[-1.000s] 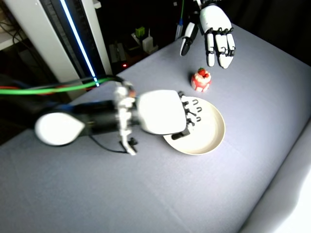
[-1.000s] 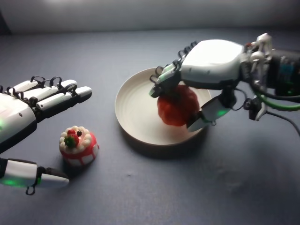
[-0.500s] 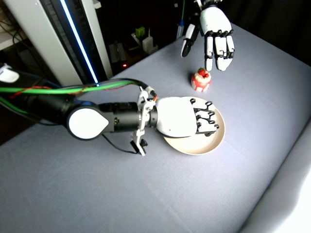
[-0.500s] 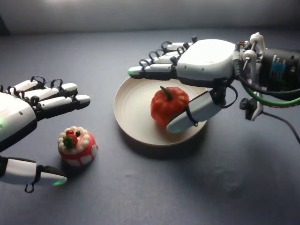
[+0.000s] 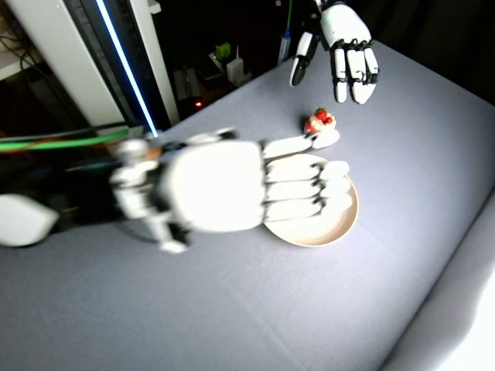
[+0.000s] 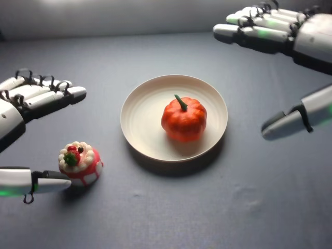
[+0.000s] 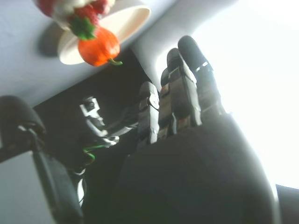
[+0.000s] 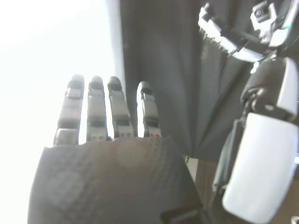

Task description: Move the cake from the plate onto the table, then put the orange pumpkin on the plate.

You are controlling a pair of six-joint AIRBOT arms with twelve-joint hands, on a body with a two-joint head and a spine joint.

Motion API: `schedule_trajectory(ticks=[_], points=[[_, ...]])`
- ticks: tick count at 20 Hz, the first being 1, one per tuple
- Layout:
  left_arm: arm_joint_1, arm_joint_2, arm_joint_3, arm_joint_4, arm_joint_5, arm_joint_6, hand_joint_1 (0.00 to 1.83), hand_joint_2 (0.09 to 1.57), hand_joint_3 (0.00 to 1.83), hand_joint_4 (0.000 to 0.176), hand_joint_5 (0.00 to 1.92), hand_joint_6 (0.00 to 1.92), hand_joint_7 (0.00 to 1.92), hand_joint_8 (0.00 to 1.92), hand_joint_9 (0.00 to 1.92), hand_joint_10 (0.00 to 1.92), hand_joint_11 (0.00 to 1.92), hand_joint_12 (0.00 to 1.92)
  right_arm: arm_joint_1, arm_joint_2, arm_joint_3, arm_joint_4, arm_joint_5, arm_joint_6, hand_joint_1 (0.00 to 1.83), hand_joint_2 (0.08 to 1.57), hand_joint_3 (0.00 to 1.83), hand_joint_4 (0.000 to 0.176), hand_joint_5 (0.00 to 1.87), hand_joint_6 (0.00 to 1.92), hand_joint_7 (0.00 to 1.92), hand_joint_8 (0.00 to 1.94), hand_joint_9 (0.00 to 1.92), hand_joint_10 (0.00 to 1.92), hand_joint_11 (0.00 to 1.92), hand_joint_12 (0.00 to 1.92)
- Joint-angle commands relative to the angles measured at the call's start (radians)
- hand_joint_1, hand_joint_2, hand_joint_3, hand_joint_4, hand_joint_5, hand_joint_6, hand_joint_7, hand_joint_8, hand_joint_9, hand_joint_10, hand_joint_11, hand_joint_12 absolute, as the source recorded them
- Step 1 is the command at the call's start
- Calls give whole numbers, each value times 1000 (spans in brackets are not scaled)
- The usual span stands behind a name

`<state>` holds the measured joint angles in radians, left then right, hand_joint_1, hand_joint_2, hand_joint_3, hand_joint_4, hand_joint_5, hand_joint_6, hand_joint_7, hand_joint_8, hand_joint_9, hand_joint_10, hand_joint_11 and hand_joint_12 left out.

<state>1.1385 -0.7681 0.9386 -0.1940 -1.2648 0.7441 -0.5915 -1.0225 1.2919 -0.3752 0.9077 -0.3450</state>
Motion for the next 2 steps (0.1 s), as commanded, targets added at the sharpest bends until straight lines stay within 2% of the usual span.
schedule_trajectory(ticks=[1, 2], points=[[-2, 9, 14, -38, -187, -20, 772, 949, 8, 74, 187, 0, 190, 0, 207, 0, 0, 770, -16, 25, -13, 97, 214, -8, 719, 700, 0, 176, 0, 0, 0, 0, 0, 0, 0, 0], [-2, 8, 17, -45, -219, -29, 721, 959, 8, 92, 155, 1, 163, 2, 168, 2, 0, 649, -42, 39, -26, 130, 264, -15, 680, 714, 0, 176, 0, 0, 0, 0, 0, 0, 0, 0]])
